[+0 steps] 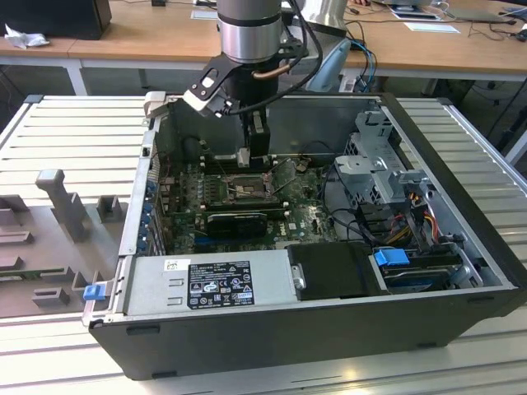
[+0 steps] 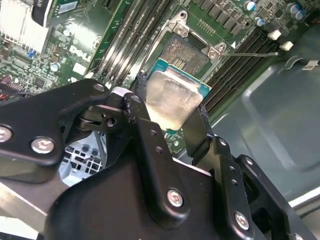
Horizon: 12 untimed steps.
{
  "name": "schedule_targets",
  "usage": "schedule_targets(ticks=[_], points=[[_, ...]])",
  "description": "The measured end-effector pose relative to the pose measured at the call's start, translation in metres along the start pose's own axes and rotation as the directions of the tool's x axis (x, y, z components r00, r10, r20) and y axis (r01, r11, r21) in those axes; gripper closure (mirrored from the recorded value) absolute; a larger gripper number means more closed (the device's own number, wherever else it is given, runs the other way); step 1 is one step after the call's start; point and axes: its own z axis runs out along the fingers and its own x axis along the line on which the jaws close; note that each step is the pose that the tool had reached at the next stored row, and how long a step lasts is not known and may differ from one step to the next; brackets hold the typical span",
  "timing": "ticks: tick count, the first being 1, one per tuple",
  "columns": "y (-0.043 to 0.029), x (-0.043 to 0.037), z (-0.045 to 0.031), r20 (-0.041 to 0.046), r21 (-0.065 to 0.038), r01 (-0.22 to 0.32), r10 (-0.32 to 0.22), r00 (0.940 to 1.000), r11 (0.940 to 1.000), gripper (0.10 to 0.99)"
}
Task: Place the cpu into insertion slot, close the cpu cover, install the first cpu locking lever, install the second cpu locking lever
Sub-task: 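Place the cpu into insertion slot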
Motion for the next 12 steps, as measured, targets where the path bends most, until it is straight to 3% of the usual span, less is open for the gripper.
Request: schedule_targets(ticks=[3, 6, 12], points=[[-0.0006, -0.0001, 0.0053, 0.0, 0.004, 0.0, 0.0, 1.0, 1.0, 0.557], [-0.0009, -0.0001, 0.0087, -0.0009, 0.019, -0.001, 0.001, 1.0, 0.9998, 0.557], [-0.0012, -0.0002, 0.0123, -0.0012, 0.02, -0.001, 0.001, 1.0, 0.9998, 0.557]])
